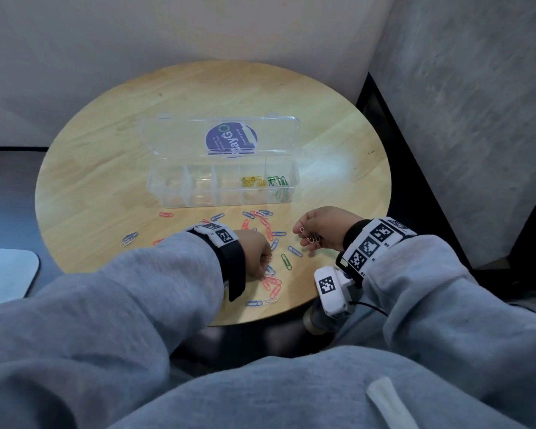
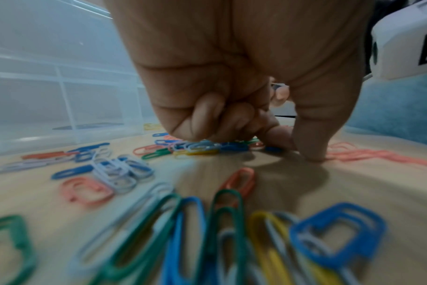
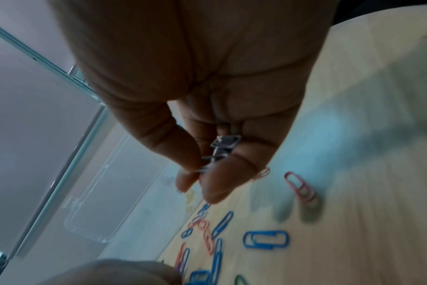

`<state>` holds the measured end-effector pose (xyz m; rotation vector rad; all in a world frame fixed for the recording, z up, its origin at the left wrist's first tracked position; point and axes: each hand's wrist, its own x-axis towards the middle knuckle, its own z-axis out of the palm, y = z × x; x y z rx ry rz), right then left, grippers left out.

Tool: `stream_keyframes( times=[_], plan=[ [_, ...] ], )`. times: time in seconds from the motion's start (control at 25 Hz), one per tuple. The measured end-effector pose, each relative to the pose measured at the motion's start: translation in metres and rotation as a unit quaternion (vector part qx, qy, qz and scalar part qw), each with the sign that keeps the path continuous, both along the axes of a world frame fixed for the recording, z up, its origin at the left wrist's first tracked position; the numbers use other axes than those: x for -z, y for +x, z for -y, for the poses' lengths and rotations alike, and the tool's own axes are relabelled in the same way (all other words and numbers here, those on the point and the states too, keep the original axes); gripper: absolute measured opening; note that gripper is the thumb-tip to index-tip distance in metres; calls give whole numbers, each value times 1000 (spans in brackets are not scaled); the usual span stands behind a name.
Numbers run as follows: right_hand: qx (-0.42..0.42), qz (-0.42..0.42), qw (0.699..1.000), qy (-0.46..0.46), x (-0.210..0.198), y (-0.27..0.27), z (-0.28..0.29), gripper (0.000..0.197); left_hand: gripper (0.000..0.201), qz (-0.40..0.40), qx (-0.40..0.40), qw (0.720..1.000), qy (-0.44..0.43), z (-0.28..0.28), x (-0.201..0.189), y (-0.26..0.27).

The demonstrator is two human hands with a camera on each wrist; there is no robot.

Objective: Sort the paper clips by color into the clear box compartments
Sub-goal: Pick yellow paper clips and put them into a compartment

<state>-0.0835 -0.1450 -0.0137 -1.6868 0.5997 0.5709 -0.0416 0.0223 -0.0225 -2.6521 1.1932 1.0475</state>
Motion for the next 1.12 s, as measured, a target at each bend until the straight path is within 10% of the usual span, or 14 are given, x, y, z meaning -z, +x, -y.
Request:
stream_keyframes(
  times=[0.24,0.44,0.72,0.96,1.12],
  plan=[
    [-179,-26,980,-86,-6,-5,-20,26,16,-62,-170,980,-88,-24,-11,20],
    [-450,25,860,-240,-9,-8,-49,16,31,-153,-277,930,-188,-43,-19,44],
    [-551,63,769,-319,10,-14,-76,15,33,-239,-402,854,-227,-47,-21,42],
    [-521,76,781,-337,11,-10,-72,7,44,-246,-439,840,-203,-43,-29,39],
    [-431,66,851,-293,-3,-2,-59,9,42,-278,-477,804,-220,-43,-32,40]
  ],
)
